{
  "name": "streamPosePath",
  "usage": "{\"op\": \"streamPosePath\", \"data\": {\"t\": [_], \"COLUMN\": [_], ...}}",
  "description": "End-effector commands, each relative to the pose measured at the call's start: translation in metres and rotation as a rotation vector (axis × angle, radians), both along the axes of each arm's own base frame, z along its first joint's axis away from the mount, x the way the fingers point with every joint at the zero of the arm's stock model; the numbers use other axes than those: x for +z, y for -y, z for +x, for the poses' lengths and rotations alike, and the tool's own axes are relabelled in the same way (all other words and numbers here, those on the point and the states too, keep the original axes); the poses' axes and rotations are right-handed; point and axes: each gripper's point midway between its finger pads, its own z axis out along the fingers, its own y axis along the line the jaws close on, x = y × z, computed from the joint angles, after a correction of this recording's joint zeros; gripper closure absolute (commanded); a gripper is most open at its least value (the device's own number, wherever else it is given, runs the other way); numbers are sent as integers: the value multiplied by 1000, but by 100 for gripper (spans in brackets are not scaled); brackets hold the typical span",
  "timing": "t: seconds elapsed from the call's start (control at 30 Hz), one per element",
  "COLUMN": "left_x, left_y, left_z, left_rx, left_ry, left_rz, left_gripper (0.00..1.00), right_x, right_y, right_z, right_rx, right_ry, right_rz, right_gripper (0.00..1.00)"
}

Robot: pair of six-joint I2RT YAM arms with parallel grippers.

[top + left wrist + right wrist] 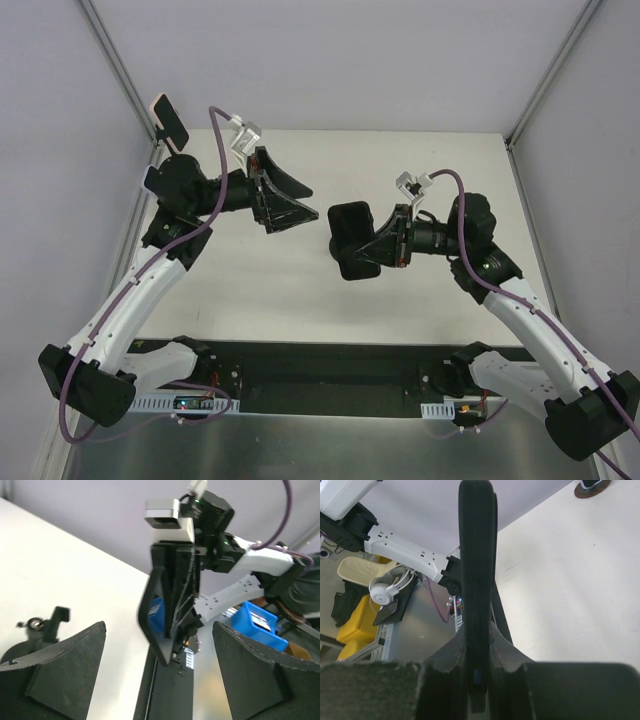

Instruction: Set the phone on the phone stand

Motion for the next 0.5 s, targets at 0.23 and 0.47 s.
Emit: {"op": "streamPosePath", "data": {"t": [0.23, 0.47], "left_x": [-8, -3], "left_y": [52, 70], "left_z": [-39, -39], "left_rx": [-317, -327], "left_ry": [-24, -34], "left_rz": [38, 28], "left_gripper": [24, 58], "right_x": [52, 58], "right_y": [0, 2], "right_z": [-15, -18], "right_rx": [89, 78], "right_ry": [184, 215], "right_rz": [85, 96], "right_gripper": [99, 99]}}
